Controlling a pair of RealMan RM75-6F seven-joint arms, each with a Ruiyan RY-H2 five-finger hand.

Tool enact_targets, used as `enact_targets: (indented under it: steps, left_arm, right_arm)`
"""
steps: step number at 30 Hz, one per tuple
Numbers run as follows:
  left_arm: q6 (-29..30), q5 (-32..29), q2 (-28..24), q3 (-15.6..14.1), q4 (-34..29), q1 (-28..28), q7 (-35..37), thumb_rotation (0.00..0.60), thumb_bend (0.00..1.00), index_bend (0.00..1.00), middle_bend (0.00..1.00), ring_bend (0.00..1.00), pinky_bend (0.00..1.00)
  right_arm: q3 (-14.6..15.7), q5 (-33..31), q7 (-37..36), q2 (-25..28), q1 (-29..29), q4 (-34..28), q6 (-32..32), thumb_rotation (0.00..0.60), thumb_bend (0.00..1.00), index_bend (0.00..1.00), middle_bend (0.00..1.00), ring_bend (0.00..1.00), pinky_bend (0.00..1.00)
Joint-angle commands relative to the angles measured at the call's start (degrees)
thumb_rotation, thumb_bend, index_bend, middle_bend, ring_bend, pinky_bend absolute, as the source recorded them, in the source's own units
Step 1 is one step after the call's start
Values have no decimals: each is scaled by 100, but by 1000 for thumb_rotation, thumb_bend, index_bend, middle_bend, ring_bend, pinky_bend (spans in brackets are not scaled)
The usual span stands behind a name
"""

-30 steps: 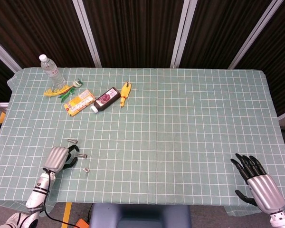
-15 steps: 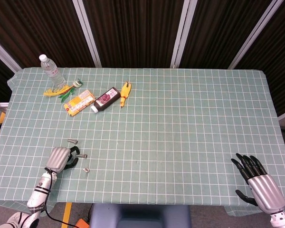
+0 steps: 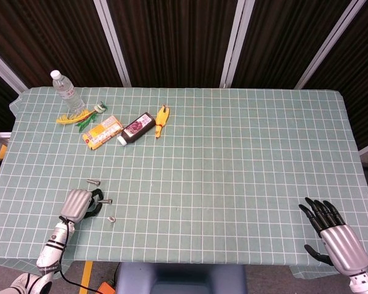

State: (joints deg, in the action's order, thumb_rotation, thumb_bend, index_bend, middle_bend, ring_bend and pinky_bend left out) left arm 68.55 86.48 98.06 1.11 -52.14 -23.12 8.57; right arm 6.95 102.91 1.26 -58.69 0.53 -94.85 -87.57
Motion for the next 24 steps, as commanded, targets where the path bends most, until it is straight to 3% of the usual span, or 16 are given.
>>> enact_targets:
  steps: [1, 8, 18, 24]
  left_arm:
    - [30, 3, -18, 5, -24, 5, -16, 600, 441, 577, 1000, 1000, 1000]
    - [138, 15, -151, 10, -232, 32, -136, 600, 513, 583, 1000, 1000, 1000]
    - [422, 160, -378, -24, -706, 69, -600, 600, 508, 576, 1000, 1000, 1000]
    - [544, 328, -547, -118, -890, 66, -1608, 600, 508, 585, 1000, 1000, 1000]
  right_arm:
    - [1, 5, -1, -2, 0, 2, -2, 600, 309, 0, 0, 0, 0]
    - [8, 32, -26, 5, -8, 10, -33, 600, 309, 0, 0, 0, 0]
    - [26, 69, -67, 29, -18, 17, -64, 600, 309, 0, 0, 0, 0]
    - [28, 78, -108, 46, -26, 25, -92, 600, 309, 0, 0, 0, 0]
